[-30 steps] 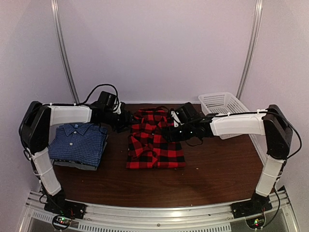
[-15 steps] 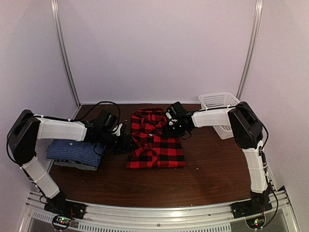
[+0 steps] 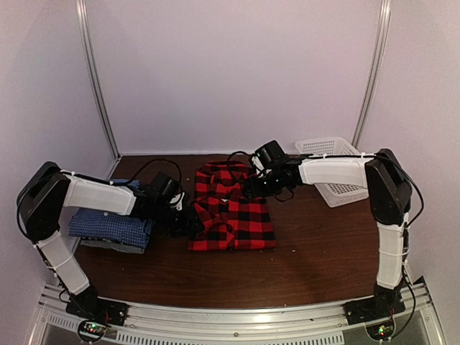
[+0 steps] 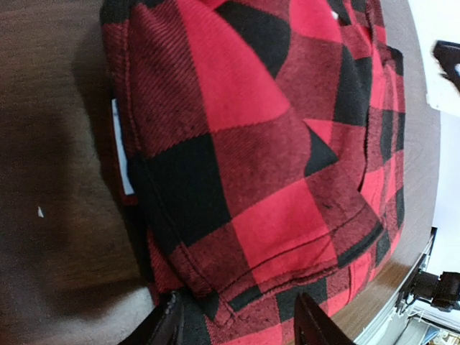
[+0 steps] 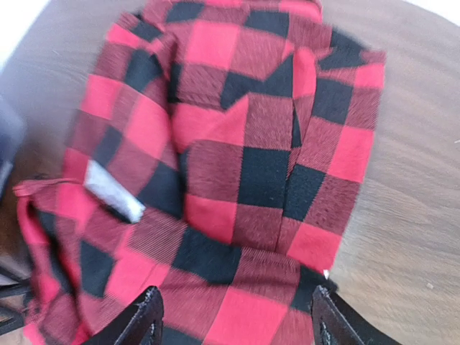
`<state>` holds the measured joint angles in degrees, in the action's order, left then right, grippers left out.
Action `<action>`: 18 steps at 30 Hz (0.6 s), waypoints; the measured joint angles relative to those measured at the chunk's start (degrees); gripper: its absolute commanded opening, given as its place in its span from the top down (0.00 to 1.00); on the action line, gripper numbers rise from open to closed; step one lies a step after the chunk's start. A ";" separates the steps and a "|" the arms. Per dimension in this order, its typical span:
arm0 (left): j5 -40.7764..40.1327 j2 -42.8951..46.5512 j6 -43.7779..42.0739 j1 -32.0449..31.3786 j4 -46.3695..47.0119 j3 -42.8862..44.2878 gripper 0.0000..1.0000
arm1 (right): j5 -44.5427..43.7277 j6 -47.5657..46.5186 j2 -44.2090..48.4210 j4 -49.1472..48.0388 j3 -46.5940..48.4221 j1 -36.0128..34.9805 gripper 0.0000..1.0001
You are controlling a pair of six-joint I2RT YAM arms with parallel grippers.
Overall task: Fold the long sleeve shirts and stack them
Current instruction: Smooth out the 2/3-rectangle-folded shirt at the center of the board.
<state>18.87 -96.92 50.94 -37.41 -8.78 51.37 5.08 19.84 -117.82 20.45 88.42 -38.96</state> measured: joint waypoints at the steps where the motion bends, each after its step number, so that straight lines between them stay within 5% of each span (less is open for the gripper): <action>1: -0.26 -0.79 0.09 -0.13 0.07 0.13 0.51 | -0.07 0.04 1.70 -0.26 -1.03 -0.20 0.28; 15: -1.73 -3.80 0.87 -0.70 0.35 2.62 0.99 | -0.79 2.67 12.31 -3.04 -12.66 -4.44 0.28; 18: -1.99 -3.80 0.98 -0.70 0.59 4.00 1.00 | -0.92 3.08 12.61 -3.15 -13.84 -4.57 0.28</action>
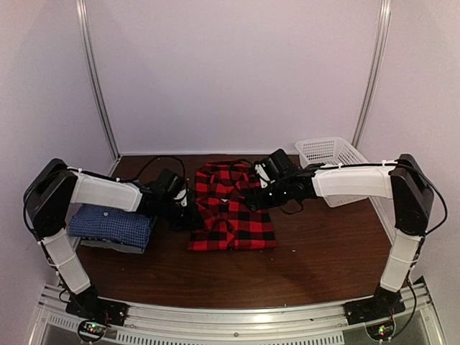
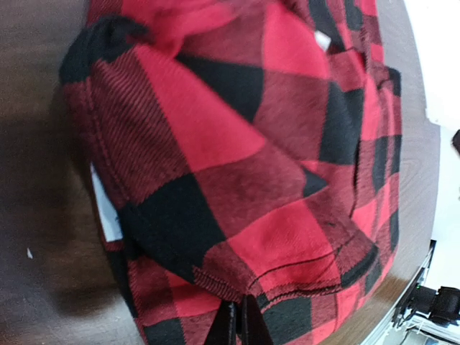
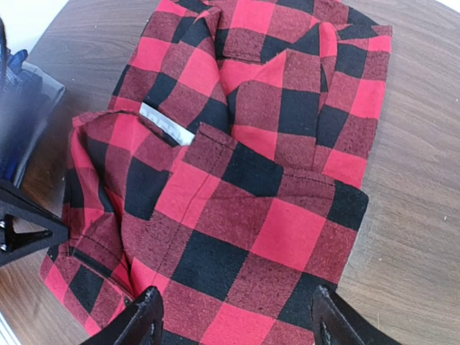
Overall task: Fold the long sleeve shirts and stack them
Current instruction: Smooth out the 2/3-rectangle-folded shirt at the center of the board.
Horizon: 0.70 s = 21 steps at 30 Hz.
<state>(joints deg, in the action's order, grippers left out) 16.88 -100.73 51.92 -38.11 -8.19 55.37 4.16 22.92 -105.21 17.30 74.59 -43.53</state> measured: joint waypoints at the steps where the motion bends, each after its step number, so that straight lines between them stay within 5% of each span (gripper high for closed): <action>1: -0.04 0.02 0.02 0.00 0.00 0.46 1.00 | -0.09 0.04 0.11 -0.02 -0.28 -0.02 0.28; 12: -2.69 -7.06 -2.19 0.61 -1.36 19.04 1.00 | -0.76 1.79 4.00 -1.40 -3.10 -0.68 0.28; 18: -3.06 -16.09 -4.81 2.43 -3.65 28.63 0.57 | -1.07 2.82 4.55 -1.84 -4.44 -1.46 0.28; 21: -3.02 -17.92 -6.05 3.28 -5.09 30.21 0.50 | -1.09 2.95 4.55 -2.08 -4.35 -1.92 0.28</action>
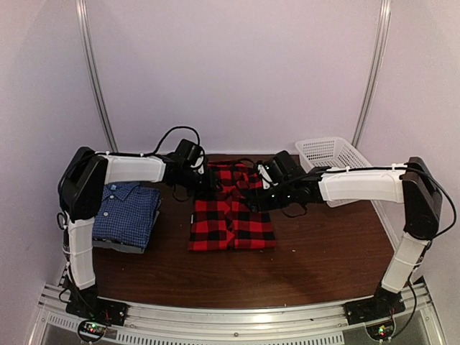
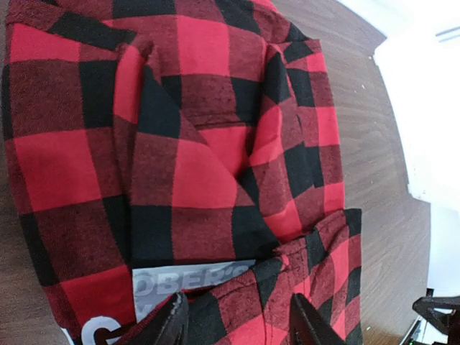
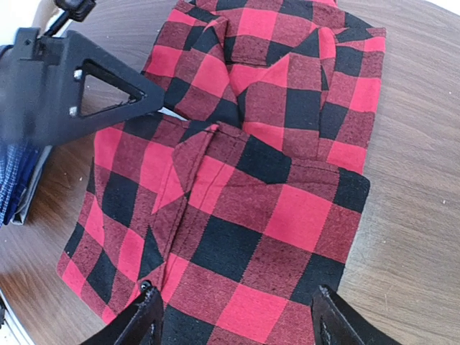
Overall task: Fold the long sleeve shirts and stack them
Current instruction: Smooth out the 2/3-rectangle-folded shirt at the center of the board.
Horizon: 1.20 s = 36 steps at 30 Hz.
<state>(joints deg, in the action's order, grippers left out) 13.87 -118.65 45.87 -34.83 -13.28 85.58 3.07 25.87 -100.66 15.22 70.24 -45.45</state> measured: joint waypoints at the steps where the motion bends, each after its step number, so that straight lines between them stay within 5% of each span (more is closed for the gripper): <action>1: 0.02 -0.20 -0.31 0.28 -0.81 0.39 0.50 | 0.00 0.02 -0.11 0.02 0.22 -0.22 0.28; 9: -0.83 4.07 -1.44 2.80 -3.06 -1.60 0.56 | -0.13 -0.68 -7.06 -0.07 9.01 -1.95 0.39; 21: 0.70 13.03 -1.33 4.39 -0.94 -14.56 0.84 | -3.74 -3.58 -26.12 4.28 29.11 -2.36 0.48; 36: 2.71 1.14 -1.86 4.90 0.24 -9.79 0.84 | -5.49 -4.96 -34.32 8.35 35.60 -1.70 0.39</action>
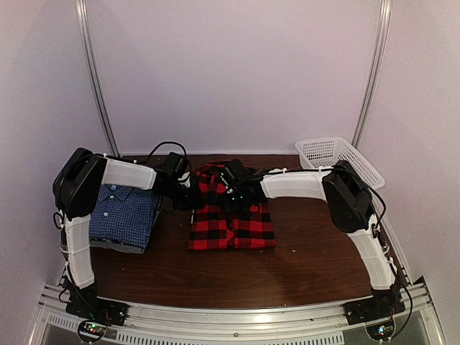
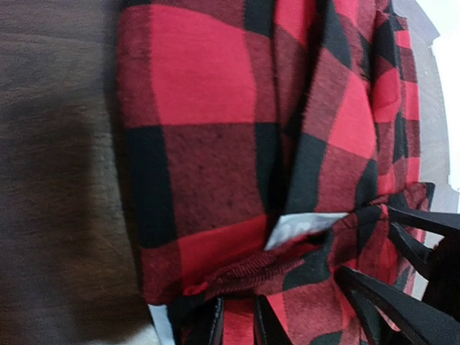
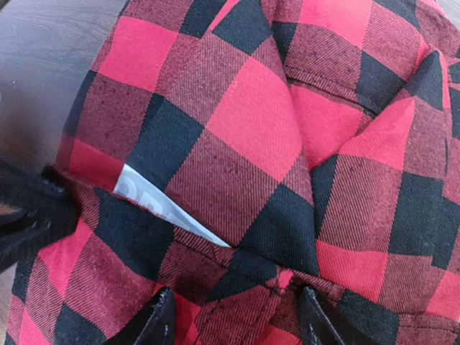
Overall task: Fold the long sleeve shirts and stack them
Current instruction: Smooth out the 2/3-rectangle-folded shirt at the center of the board.
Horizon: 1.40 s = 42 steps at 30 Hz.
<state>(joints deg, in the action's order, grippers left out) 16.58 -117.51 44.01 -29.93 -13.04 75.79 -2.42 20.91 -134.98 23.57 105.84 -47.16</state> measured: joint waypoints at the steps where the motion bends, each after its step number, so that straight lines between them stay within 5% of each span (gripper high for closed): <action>1: -0.11 -0.26 0.00 0.17 -0.07 0.11 0.84 | 0.00 -0.04 0.22 0.22 -0.04 0.00 0.39; 15: -1.38 -1.16 -0.11 1.77 -1.03 1.16 0.83 | -0.46 -1.20 8.44 1.01 -2.12 0.59 0.44; 26: -1.38 0.04 -1.68 1.88 -2.78 3.13 0.69 | 0.96 -1.05 5.03 0.46 -5.77 1.36 0.43; 33: -1.44 9.46 -1.77 0.17 -3.54 -3.67 0.65 | 1.86 -1.25 3.85 0.20 -5.90 1.84 0.37; 42: -1.60 20.26 1.73 -10.78 -1.05 -18.51 0.66 | 1.66 -1.27 12.37 1.36 -12.68 1.42 0.39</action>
<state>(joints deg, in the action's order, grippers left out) 14.98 -97.25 45.74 -40.71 -14.09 57.28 -0.75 19.64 -122.61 24.93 93.17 -45.74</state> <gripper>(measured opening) 0.345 0.632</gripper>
